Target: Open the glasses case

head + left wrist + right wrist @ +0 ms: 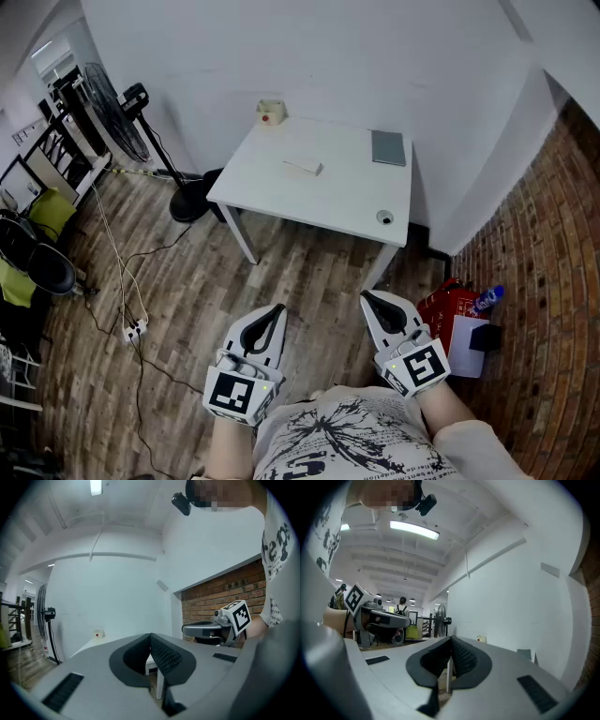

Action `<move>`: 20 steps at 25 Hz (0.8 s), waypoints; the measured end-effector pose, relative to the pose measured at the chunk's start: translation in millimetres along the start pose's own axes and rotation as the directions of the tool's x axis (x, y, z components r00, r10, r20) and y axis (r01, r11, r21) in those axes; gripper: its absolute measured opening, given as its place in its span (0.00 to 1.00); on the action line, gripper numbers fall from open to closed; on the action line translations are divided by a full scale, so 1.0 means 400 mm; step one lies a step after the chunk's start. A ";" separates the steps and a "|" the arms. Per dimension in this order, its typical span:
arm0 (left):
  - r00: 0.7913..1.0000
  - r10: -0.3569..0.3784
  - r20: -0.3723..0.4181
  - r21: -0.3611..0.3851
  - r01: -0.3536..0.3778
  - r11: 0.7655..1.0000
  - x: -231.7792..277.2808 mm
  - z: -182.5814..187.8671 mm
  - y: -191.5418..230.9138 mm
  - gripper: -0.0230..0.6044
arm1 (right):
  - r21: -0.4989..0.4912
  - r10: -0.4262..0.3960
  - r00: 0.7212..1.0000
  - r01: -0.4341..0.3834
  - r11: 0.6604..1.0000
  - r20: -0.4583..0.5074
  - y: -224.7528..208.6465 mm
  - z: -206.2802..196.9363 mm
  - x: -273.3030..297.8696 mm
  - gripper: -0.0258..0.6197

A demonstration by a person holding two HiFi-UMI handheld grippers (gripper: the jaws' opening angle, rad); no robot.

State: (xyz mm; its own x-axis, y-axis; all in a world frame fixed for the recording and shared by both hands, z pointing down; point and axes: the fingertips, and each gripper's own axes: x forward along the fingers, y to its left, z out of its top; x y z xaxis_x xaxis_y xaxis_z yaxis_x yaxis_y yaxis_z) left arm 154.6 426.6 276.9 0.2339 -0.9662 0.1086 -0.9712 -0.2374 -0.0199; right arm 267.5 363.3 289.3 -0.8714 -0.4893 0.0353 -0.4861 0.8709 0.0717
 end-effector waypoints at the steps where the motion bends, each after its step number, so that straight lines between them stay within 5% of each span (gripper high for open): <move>1: 1.000 -0.001 0.001 0.001 0.001 1.000 0.001 0.002 0.000 0.06 | -0.001 0.002 1.000 -0.002 1.000 0.000 0.001 0.001 0.000 0.06; 11: 1.000 0.003 0.017 -0.011 -0.002 1.000 -0.021 -0.008 0.030 0.06 | 0.008 0.008 1.000 -0.008 1.000 -0.012 0.033 -0.014 0.019 0.06; 17: 1.000 -0.005 0.029 -0.014 0.006 1.000 -0.043 -0.015 0.053 0.06 | 0.025 -0.089 0.996 0.088 0.996 0.022 0.027 -0.013 0.034 0.05; 18: 0.999 -0.005 0.031 -0.012 0.006 1.000 -0.045 -0.015 0.056 0.06 | 0.011 -0.087 0.996 0.087 0.996 0.021 0.029 -0.015 0.044 0.12; 19: 0.999 -0.003 0.034 -0.012 0.003 1.000 -0.046 -0.015 0.062 0.06 | 0.001 -0.073 0.997 0.073 0.997 0.015 0.031 -0.018 0.059 0.52; 20: 0.999 0.002 0.036 -0.014 -0.002 1.000 -0.045 -0.014 0.070 0.06 | -0.002 -0.062 0.998 0.062 0.998 0.007 0.030 -0.021 0.076 0.77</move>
State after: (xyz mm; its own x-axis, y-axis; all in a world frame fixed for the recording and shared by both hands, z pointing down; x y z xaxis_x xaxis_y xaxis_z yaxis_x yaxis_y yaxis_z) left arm 122.8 438.0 280.0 0.2333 -0.9697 0.0729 -0.9721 -0.2343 -0.0064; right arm 235.8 358.5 299.6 -0.8398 -0.5423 0.0234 -0.5394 0.8386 0.0759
